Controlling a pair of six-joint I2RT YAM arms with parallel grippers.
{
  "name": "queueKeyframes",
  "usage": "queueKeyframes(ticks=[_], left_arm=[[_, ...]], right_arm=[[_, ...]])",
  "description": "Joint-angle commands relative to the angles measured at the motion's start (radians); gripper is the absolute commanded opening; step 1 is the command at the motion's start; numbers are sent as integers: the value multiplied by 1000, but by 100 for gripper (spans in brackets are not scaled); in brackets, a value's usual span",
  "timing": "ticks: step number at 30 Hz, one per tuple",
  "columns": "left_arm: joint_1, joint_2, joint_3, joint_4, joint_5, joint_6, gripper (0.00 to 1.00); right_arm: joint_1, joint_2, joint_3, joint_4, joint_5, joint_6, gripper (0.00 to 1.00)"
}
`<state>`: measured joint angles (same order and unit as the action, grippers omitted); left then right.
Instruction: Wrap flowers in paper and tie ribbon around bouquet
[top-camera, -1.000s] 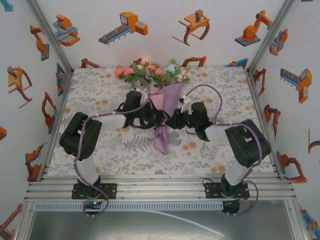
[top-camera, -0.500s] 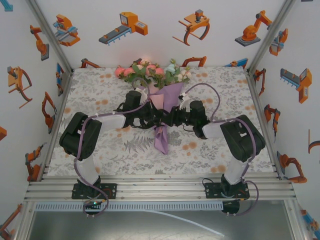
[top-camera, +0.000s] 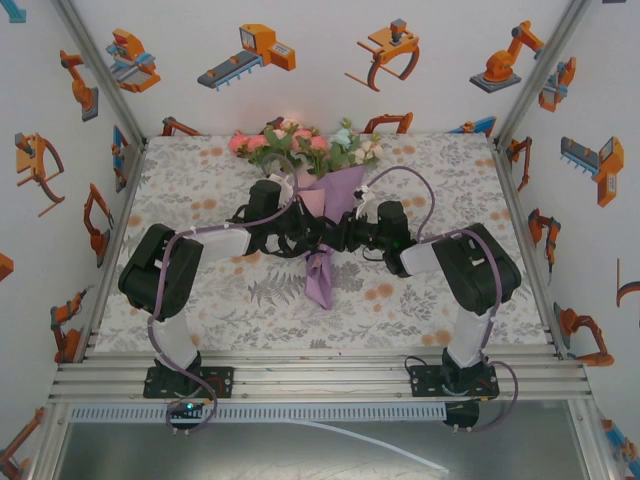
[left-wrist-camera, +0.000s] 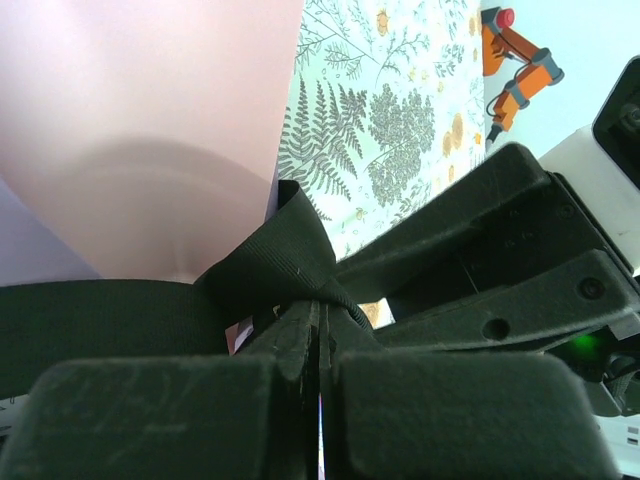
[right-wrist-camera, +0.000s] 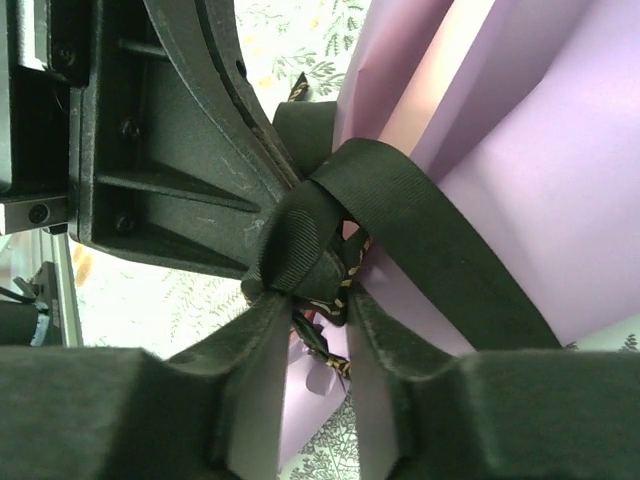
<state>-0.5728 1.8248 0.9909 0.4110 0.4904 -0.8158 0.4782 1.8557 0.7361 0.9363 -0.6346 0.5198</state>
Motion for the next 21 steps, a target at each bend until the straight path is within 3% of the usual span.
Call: queueKeyframes(ticks=[1, 4, 5, 7, 10, 13, 16, 21], left_arm=[[-4, -4, -6, 12, 35, -10, 0], [-2, -12, -6, 1, 26, 0, 0], [-1, -22, -6, -14, 16, 8, 4], [9, -64, -12, -70, -32, 32, 21], [27, -154, -8, -196, -140, 90, 34], [32, -239, 25, -397, -287, 172, 38], [45, -324, -4, -487, -439, 165, 41], [117, -343, -42, -604, -500, 69, 44]], right_arm=[[1, 11, 31, 68, 16, 7, 21], [0, 5, 14, 68, 25, 4, 5], [1, 2, 9, 68, 26, 3, 0], [-1, -2, -8, 68, 41, 4, 0], [-4, -6, -23, 68, 49, 4, 0], [-3, -4, -27, 67, 46, 4, 0], [-4, -4, -23, 64, 46, 2, 0], [-4, -1, -7, 58, 38, 5, 0]])
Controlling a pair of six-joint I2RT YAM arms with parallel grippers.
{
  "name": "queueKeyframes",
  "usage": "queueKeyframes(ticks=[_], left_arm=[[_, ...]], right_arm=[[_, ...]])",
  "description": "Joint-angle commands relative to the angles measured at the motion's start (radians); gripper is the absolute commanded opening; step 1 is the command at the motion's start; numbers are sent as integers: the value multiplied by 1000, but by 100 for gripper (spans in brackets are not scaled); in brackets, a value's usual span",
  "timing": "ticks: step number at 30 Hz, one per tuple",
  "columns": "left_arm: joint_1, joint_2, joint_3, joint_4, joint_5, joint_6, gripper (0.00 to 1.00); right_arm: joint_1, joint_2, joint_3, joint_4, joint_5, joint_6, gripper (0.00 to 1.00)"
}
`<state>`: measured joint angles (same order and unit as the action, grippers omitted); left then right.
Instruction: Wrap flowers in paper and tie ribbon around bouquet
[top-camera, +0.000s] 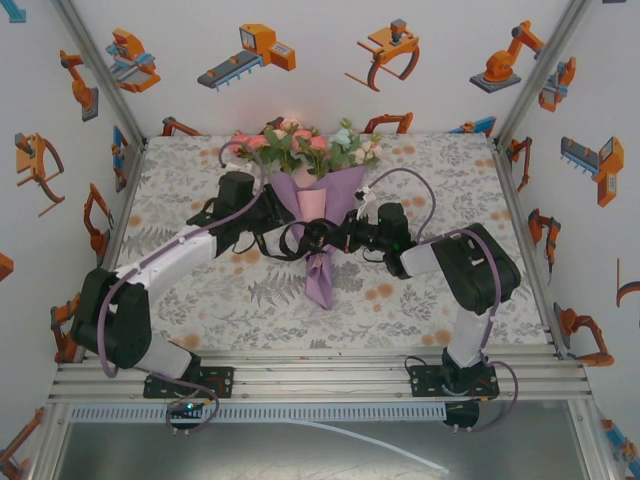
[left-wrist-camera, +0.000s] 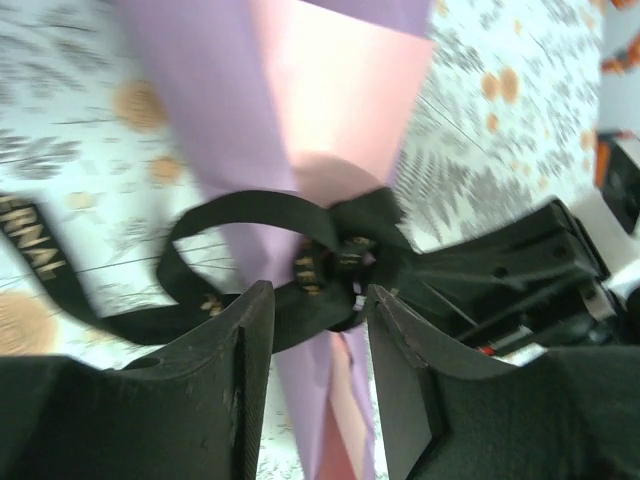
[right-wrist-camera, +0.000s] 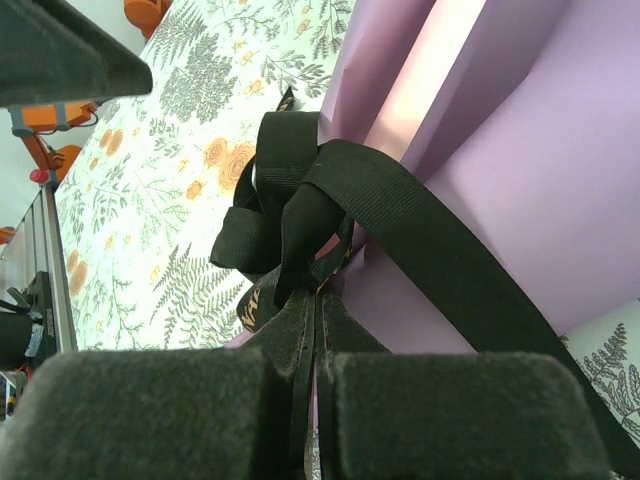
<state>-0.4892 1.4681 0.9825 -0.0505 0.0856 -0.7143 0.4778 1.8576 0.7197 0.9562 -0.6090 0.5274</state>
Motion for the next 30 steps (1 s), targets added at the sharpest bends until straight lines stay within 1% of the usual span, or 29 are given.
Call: queueKeyframes(ticks=[1, 4, 6, 7, 12, 16, 18, 19, 21, 22, 24, 26, 28, 30], left_arm=[[43, 28, -40, -115, -46, 2, 44], [48, 90, -40, -23, 111, 125, 43], [48, 156, 1, -32, 139, 179, 43], [47, 191, 26, -45, 143, 206, 43], [42, 302, 87, -51, 69, 279, 48], [40, 358, 105, -16, 122, 298, 50], [39, 383, 110, -7, 134, 288, 48], [40, 395, 118, -14, 135, 285, 46], [41, 409, 126, -20, 133, 273, 31], [41, 408, 131, -34, 119, 269, 23], [49, 379, 130, -70, 53, 258, 2], [73, 337, 112, -88, 18, 248, 0], [96, 303, 94, -86, 19, 248, 0], [108, 276, 80, -99, -14, 254, 0]], right_arm=[[-4, -3, 12, 38, 9, -1, 0], [-3, -7, 17, 32, 4, -3, 0], [-4, -8, 20, 27, -1, -1, 0], [-3, -9, 21, 24, -4, -3, 0], [-4, -18, 21, 15, -6, -4, 0], [-3, -17, 26, 7, -11, -3, 0], [-3, -14, 30, 4, -9, 0, 0], [-4, -14, 30, 4, -6, 0, 0], [-4, -22, 23, -4, 14, -7, 0], [-4, -34, 13, -9, 38, -14, 0], [-5, -87, -25, -59, 123, -48, 0], [-7, -139, -55, -133, 183, -94, 0], [-9, -175, -75, -190, 197, -127, 0], [-16, -195, -96, -228, 214, -132, 0]])
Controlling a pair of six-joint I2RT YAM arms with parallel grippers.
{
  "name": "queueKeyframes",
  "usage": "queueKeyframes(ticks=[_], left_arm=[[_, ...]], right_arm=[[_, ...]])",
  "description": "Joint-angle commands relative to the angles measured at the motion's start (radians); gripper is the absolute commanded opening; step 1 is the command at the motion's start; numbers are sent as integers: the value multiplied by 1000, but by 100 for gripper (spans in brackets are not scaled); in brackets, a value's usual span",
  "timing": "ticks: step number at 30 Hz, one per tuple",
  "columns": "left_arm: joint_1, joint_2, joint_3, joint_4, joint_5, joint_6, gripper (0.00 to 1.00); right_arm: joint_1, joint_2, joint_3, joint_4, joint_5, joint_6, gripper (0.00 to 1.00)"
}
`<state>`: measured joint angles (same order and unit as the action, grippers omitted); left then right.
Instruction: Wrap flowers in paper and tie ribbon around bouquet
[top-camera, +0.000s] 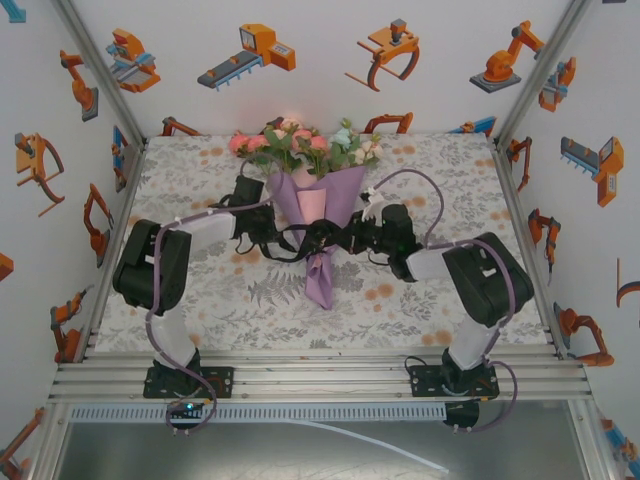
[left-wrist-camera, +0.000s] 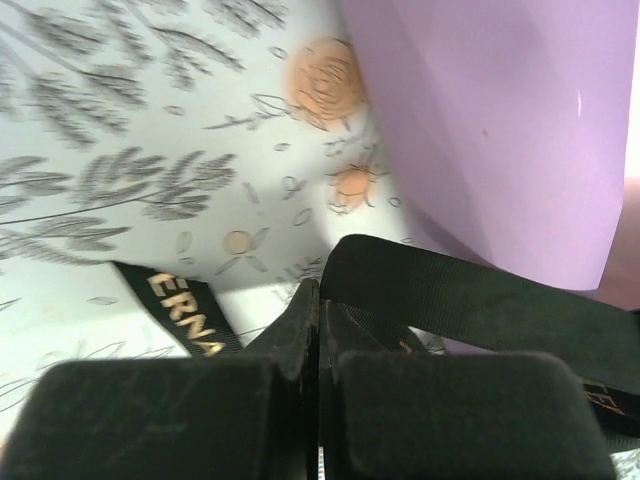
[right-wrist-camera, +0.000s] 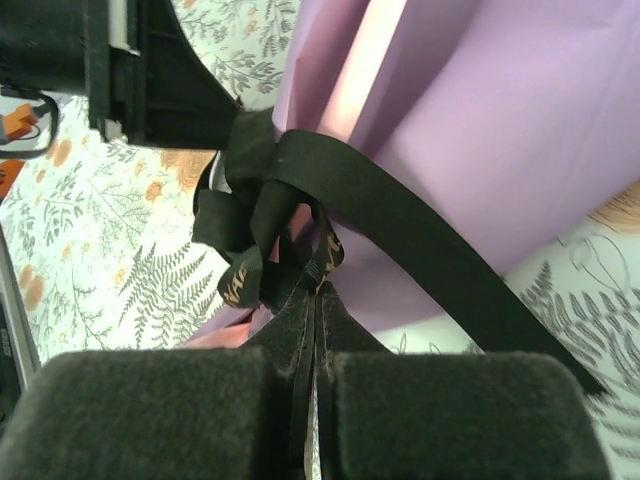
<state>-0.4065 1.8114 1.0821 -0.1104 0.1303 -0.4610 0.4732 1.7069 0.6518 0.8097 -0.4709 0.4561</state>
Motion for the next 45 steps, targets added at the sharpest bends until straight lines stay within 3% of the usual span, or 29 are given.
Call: queueKeyframes(ticks=[1, 4, 12, 16, 27, 30, 31, 32, 33, 34, 35, 39, 41, 43, 45], left_arm=[[30, -73, -18, -57, -79, 4, 0], [53, -91, -29, -99, -147, -13, 0], [158, -145, -117, -98, -161, -38, 0], [206, -145, -142, -72, -115, -36, 0], [281, -126, -171, -60, -98, -51, 0], [269, -157, -195, 6, -12, -30, 0], [259, -184, -207, 32, 16, -27, 0], [251, -223, -226, 63, 40, -23, 6], [246, -272, -251, 95, 51, -22, 19], [240, -335, -281, 127, 46, -24, 35], [239, -401, -308, 147, 26, -24, 46], [229, -634, -372, 159, -116, 37, 70], [222, -722, -411, 169, -261, 86, 81], [220, -767, -476, 237, -464, 184, 98], [223, -756, -543, 333, -643, 307, 97]], right_arm=[[-13, -52, -34, -103, 93, -61, 0], [-18, -81, -43, -197, 168, -59, 0], [-84, -162, -37, -483, 331, -14, 0], [-103, -165, -43, -527, 314, -4, 0], [-167, -217, -78, -635, 432, 45, 0], [-165, -224, -60, -609, 318, -7, 0], [-164, -231, -53, -599, 264, -15, 7], [-159, -252, -41, -612, 227, -25, 29], [-156, -283, -35, -634, 218, -33, 56], [-155, -333, -37, -651, 225, -41, 66], [-156, -394, -41, -672, 258, -63, 68], [-218, -564, -33, -728, 412, -148, 72], [-275, -581, -30, -732, 552, -174, 74], [-346, -553, -36, -708, 675, -186, 77], [-387, -493, -64, -617, 728, -248, 79]])
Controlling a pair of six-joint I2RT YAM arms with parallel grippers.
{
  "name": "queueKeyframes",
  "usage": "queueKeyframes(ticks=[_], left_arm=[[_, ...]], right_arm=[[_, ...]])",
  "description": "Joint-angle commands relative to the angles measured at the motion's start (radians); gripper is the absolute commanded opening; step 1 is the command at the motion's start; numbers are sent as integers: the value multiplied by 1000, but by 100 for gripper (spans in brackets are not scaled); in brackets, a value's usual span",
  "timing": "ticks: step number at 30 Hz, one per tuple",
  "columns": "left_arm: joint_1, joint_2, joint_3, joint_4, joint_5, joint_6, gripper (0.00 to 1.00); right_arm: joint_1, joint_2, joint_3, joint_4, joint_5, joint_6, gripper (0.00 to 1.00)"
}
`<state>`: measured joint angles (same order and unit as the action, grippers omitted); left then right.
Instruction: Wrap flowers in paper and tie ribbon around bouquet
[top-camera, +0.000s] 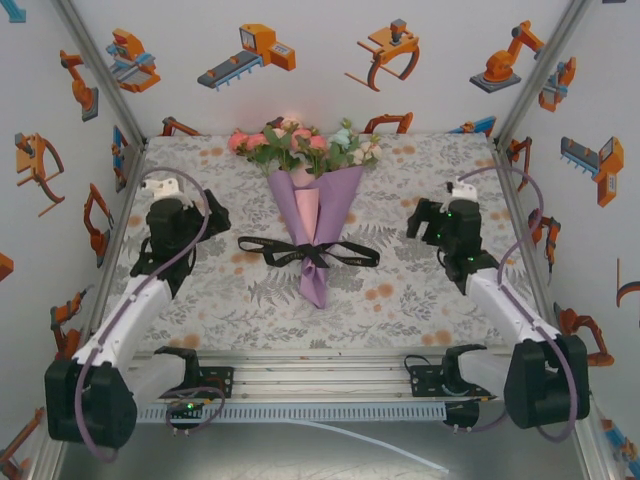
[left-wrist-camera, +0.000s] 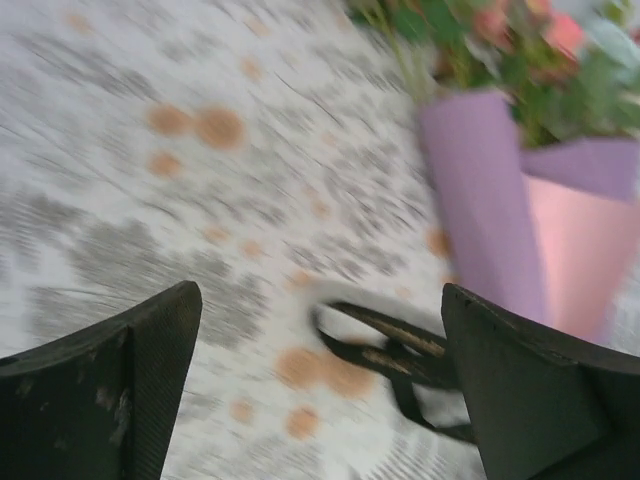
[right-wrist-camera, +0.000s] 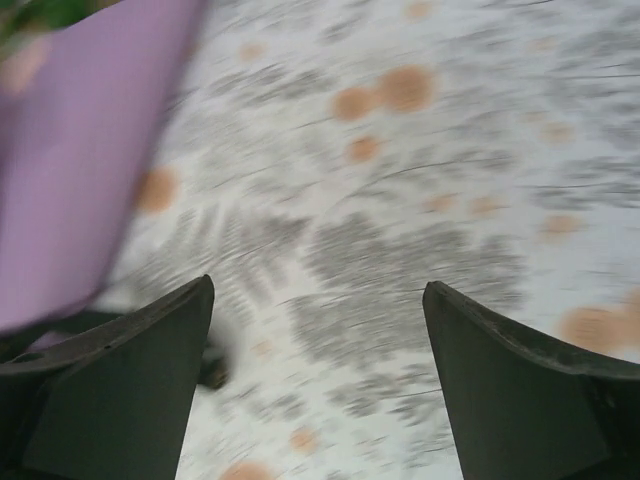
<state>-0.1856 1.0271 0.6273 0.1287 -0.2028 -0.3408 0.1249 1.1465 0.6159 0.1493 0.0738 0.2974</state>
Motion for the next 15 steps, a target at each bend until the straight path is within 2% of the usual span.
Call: queueKeyframes(ticks=[1, 2, 4, 6, 7, 9, 11, 12, 13, 14, 15], left_arm=[[12, 51, -114, 128, -389, 223, 97], [36, 75, -132, 157, -391, 236, 97], [106, 140, -193, 289, -272, 228, 97], [149, 209, -232, 407, -166, 196, 97], [157, 248, -247, 477, -122, 207, 97], [164, 337, -257, 610, -61, 222, 97], [166, 415, -232, 640, 1, 246, 97], [166, 467, -240, 699, 25, 255, 97], [161, 546, -260, 854, 34, 276, 97], [160, 532, -261, 807, 46, 273, 97], [164, 486, -227, 668, 45, 259, 97]], right_arm=[[-55, 106, -60, 103, 197, -118, 80], [-69, 147, -83, 173, 193, -132, 80], [-102, 246, -124, 331, 129, -135, 82], [-109, 310, -62, 308, 75, -191, 83], [-110, 329, -49, 317, 69, -222, 84], [-128, 362, -106, 473, 47, -242, 87], [-185, 371, -181, 602, -71, -215, 87], [-185, 412, -236, 759, -80, -216, 89], [-184, 394, -263, 789, -79, -219, 93], [-184, 399, -252, 759, -39, -203, 98], [-183, 399, -246, 760, -10, -194, 99]])
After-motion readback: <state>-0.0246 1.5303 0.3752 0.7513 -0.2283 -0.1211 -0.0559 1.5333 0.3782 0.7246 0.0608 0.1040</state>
